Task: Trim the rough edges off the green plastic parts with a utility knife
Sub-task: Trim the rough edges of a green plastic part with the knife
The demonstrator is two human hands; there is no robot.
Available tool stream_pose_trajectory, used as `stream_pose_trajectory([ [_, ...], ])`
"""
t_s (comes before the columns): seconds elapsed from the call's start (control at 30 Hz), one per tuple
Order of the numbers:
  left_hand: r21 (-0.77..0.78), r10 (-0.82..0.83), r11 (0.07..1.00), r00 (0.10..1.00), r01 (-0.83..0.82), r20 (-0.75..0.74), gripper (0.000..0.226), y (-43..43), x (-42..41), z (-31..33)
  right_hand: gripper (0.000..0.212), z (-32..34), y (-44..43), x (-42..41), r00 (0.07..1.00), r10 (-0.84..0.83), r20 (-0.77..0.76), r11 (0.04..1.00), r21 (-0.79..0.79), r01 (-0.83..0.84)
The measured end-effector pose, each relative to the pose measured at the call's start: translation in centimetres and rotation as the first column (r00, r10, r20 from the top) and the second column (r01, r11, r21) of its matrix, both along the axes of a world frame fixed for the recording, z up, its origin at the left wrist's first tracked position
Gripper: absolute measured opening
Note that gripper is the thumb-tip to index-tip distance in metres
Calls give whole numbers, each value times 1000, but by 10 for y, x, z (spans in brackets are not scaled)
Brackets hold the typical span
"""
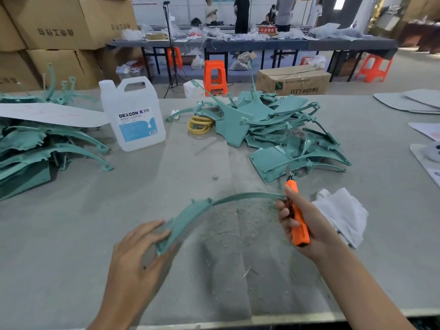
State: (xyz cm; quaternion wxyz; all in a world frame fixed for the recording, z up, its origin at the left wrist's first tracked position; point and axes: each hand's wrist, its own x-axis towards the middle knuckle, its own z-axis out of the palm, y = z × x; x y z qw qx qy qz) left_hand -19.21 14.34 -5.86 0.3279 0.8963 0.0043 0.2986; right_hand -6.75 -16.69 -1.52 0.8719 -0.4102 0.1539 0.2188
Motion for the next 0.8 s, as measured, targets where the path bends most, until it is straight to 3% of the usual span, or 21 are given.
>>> stream_pose_trajectory([
  [0.07, -37, 40, 999, 998, -39, 40, 23, -6, -7, 9, 43, 0, 3, 2, 999, 22, 42, 993, -114, -17],
  [0.17, -163, 144, 976, 990, -144, -13, 13, -10, -14, 20, 56, 0, 10, 2, 992, 59, 111, 912, -411, -9],
  [0.23, -139, 216, 966, 976, -218, -30, 25, -9, -12, 24, 50, 0, 14, -2, 987, 92, 130, 862, -507, -14],
  [0.3, -108, 224, 967, 973, -229, -56, 18, -13, -6, 25, 34, 4, 22, -13, 966, 172, 193, 818, -575, -31],
  [0.4, -110, 198, 971, 971, -213, -133, 19, -25, 3, 17, 20, 12, 35, -39, 821, 400, 408, 730, -683, -17],
  [0.5, -182, 183, 960, 969, -212, -165, 26, -33, 8, 6, 30, 20, 43, -53, 601, 684, 414, 452, -887, 97],
  [0.57, -285, 127, 940, 968, -187, -216, 33, -35, 13, 1, 35, 26, 46, -56, 517, 779, 354, 314, -935, 166],
  [0.7, -268, 39, 955, 948, -129, -317, 48, -41, 24, -3, 25, 36, 45, -56, 486, 785, 384, 314, -923, 223],
  [0.8, -227, 45, 965, 938, -130, -343, 52, -45, 28, -2, 28, 35, 37, -56, 465, 823, 328, 240, -941, 240],
])
